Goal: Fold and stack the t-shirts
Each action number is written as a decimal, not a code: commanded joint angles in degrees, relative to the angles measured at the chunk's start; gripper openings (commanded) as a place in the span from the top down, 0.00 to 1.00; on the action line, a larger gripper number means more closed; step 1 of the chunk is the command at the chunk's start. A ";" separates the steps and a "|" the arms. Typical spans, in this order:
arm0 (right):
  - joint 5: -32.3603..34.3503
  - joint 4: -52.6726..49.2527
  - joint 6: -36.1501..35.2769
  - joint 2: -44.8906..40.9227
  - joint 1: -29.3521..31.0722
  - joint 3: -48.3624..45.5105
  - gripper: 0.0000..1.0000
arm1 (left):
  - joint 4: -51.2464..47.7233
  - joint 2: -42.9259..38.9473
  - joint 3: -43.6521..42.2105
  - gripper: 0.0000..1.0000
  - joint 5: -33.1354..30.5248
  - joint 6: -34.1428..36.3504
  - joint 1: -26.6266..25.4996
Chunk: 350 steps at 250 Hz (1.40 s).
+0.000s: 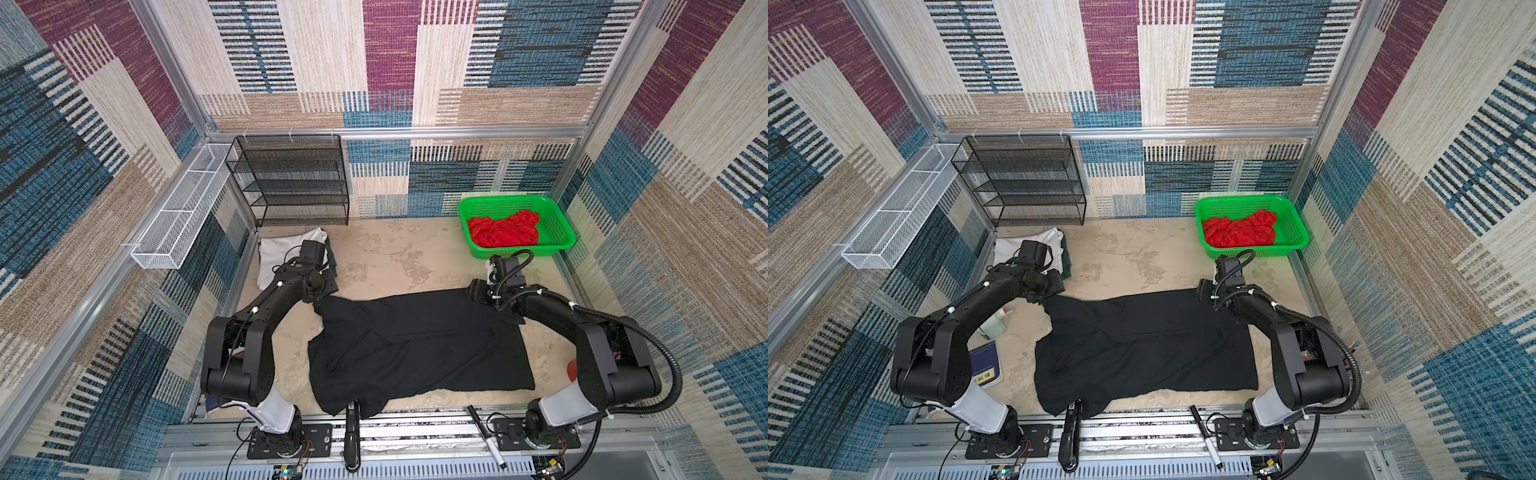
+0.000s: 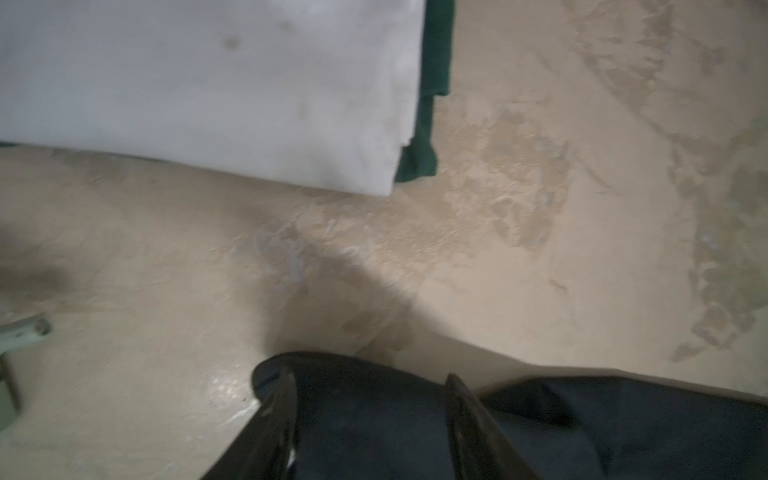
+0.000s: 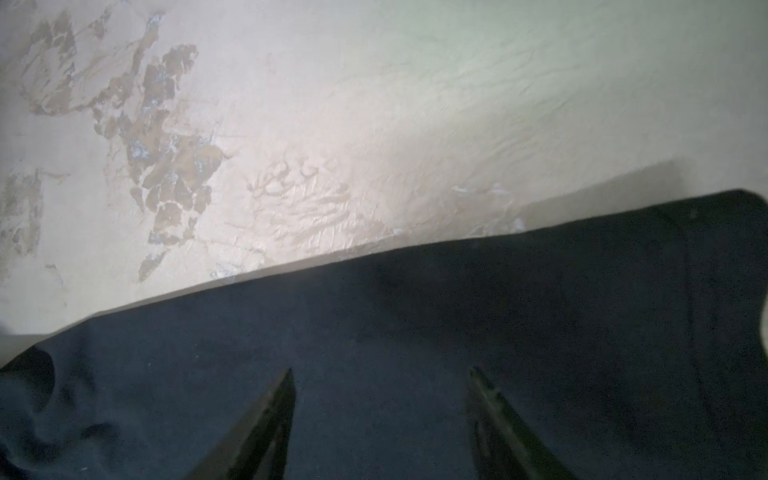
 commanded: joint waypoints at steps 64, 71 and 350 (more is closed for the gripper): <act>3.17 -0.23 -1.69 2.92 -1.31 2.64 0.34 | 1.33 5.17 2.47 0.38 0.74 2.88 1.46; 3.44 -0.31 -1.79 2.98 -1.48 2.73 0.34 | 0.96 5.88 3.00 0.39 0.75 2.94 1.54; 7.51 3.07 -3.36 13.16 -11.87 9.85 1.00 | 0.03 -0.95 6.17 1.00 8.83 4.89 4.51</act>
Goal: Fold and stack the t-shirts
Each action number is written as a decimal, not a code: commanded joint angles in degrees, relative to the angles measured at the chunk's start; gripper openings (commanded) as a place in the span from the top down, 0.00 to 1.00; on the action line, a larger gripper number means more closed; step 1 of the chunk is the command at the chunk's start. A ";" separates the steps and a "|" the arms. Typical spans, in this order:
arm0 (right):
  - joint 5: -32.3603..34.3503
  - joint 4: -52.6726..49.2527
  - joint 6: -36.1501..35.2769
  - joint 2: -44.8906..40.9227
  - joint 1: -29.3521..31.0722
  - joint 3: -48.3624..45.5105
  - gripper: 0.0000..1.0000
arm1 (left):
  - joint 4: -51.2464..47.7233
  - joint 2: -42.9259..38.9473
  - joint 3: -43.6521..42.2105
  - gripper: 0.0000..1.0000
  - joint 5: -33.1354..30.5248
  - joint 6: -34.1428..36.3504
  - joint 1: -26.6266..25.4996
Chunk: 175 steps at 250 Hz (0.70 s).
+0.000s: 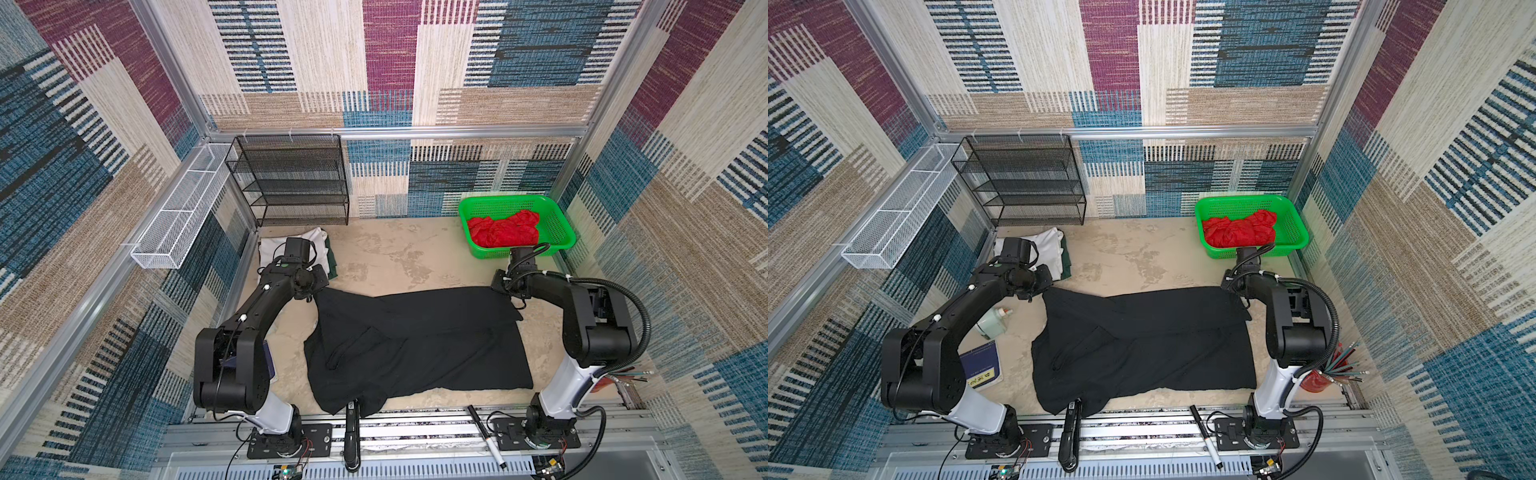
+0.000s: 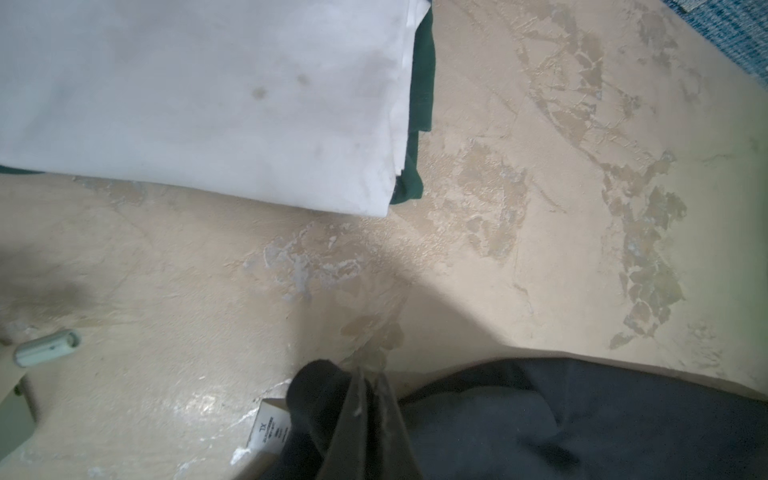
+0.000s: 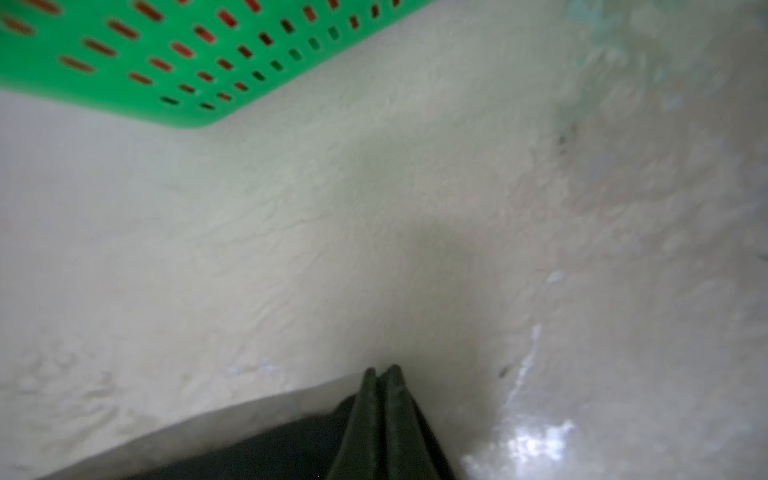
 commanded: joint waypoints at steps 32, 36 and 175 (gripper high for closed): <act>2.72 1.84 1.18 -4.43 -1.40 -0.15 1.00 | -1.38 2.47 8.17 1.00 -0.04 4.24 0.30; 2.69 2.05 1.38 -4.71 -1.57 -0.24 1.00 | -1.52 2.84 8.79 1.00 -0.22 4.42 0.34; 0.98 9.34 3.53 3.25 -3.01 7.96 0.55 | -4.10 34.98 42.35 0.72 1.78 5.73 2.56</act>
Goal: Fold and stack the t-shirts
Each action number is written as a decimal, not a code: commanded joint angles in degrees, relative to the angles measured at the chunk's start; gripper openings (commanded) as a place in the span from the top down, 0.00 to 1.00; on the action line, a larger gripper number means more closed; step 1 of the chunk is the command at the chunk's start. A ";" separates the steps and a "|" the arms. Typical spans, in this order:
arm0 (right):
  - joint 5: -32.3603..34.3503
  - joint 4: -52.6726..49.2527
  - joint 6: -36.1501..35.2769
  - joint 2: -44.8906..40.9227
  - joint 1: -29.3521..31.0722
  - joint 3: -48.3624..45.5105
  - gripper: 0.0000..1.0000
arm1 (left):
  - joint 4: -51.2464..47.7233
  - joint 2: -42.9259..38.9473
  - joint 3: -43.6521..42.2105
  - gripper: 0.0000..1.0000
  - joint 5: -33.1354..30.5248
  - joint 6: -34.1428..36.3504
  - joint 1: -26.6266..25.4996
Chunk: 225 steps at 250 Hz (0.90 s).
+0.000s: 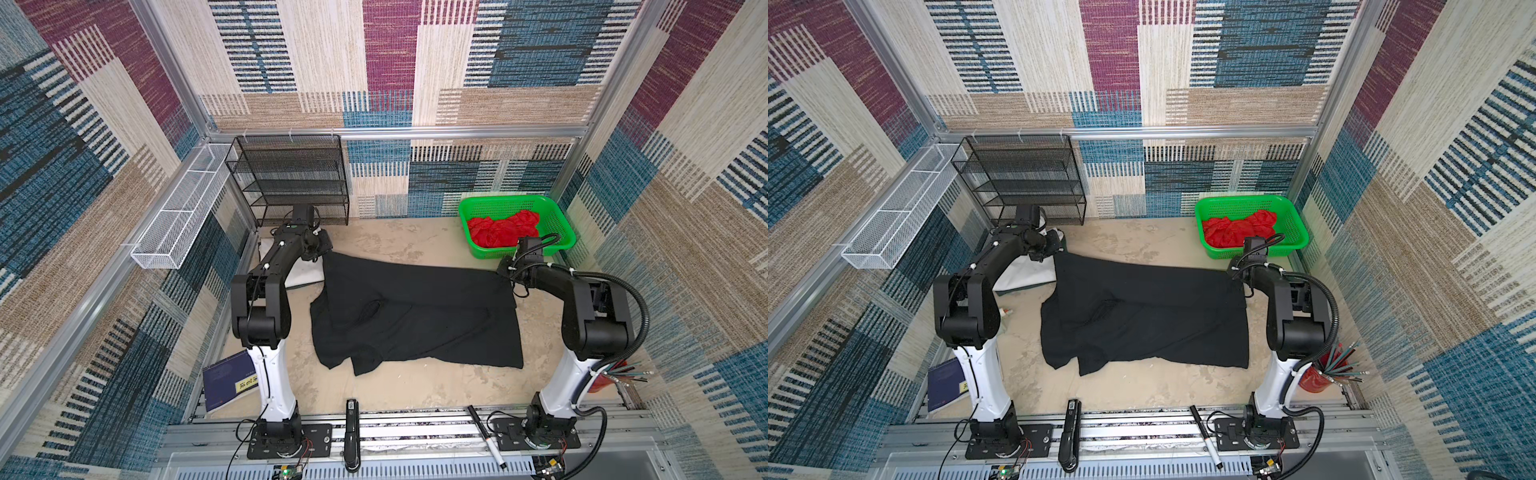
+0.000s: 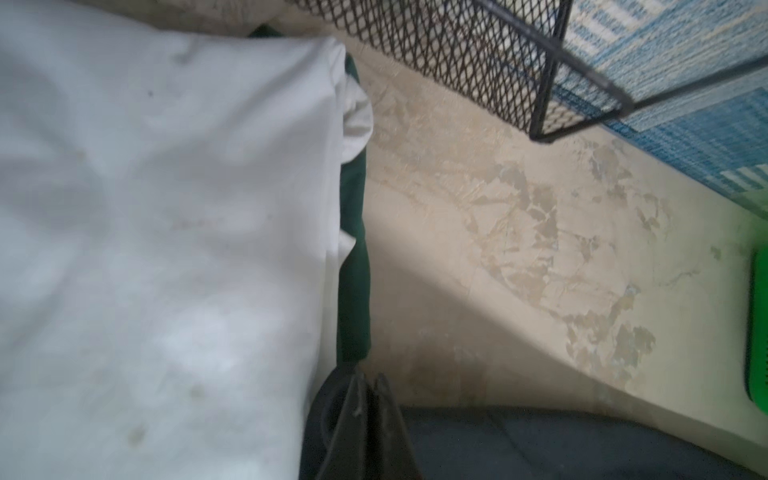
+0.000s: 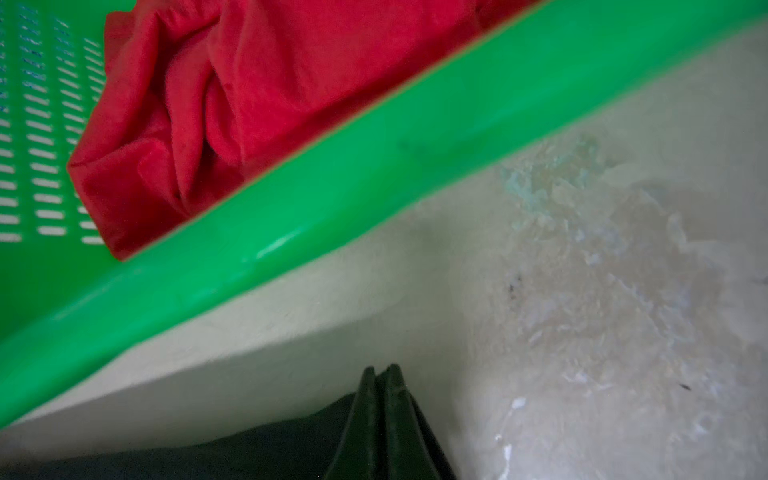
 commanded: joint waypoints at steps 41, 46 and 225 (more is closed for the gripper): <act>1.73 3.53 -0.15 -9.10 0.23 -3.44 0.18 | 3.40 -4.91 -5.29 0.52 -6.46 4.64 -1.16; 1.23 2.38 -0.03 -10.28 0.20 -3.81 0.18 | 4.23 -6.99 -7.67 0.52 -7.79 5.09 -1.83; -3.04 -22.26 15.18 -34.29 16.53 -27.24 0.22 | -12.56 -40.63 -51.87 0.55 -2.68 -9.41 -17.88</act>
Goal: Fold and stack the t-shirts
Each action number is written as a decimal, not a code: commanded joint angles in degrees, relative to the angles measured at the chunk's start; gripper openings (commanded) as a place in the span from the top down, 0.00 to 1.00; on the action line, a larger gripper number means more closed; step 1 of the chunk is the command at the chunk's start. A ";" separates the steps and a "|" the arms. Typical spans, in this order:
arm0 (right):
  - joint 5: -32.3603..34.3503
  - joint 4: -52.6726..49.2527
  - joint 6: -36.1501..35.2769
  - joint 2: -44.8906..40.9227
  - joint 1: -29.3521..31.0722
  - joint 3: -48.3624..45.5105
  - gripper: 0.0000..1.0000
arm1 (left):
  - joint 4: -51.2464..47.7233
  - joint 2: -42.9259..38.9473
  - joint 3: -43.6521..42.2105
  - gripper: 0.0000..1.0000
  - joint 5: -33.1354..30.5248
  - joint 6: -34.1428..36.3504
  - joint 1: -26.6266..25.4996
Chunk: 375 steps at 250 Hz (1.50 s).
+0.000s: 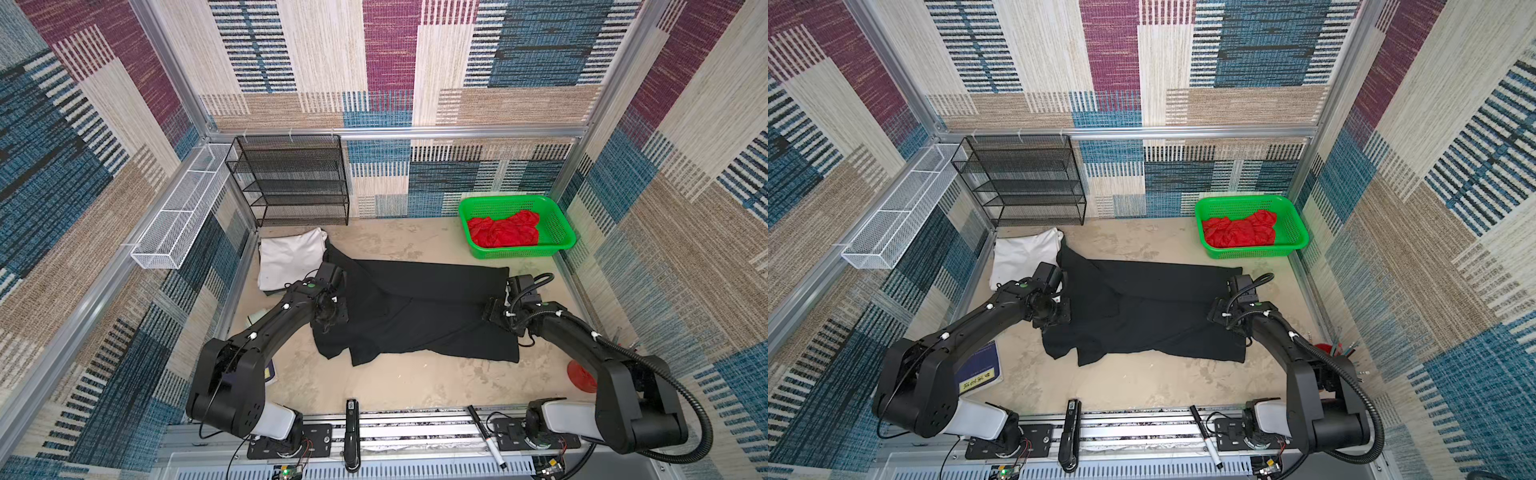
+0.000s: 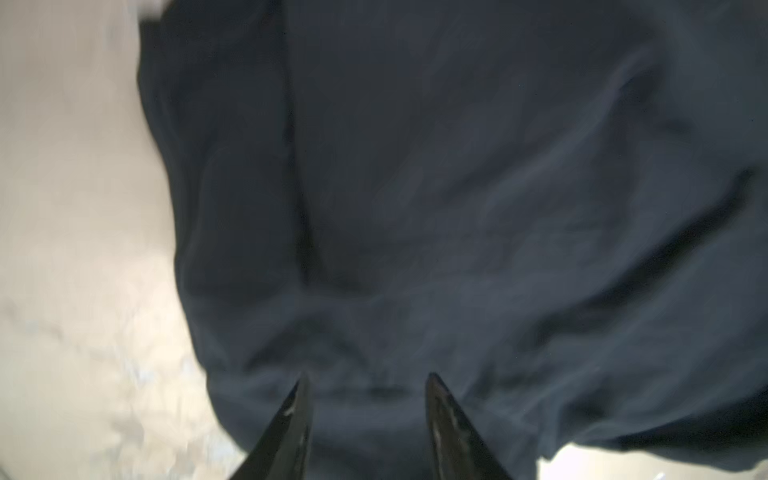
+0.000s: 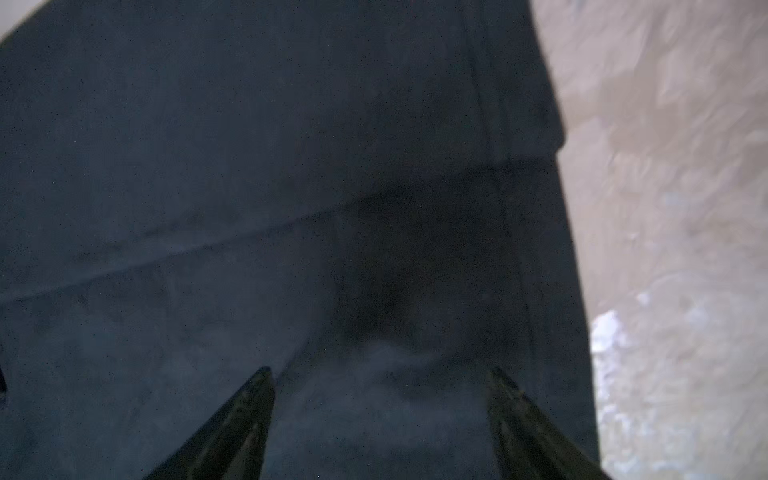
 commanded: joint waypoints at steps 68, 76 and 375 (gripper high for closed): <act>2.02 -5.58 9.45 -1.50 10.01 -2.23 0.26 | -3.64 -5.33 -5.06 0.56 10.91 -6.18 -9.63; 2.19 -5.84 10.23 -2.29 10.01 -3.30 0.26 | -4.18 -5.10 -5.06 0.56 11.36 -6.46 -10.91; 3.55 -3.85 10.68 -12.60 10.06 -5.38 0.21 | -6.77 -7.65 -2.59 1.00 14.89 -6.55 -20.66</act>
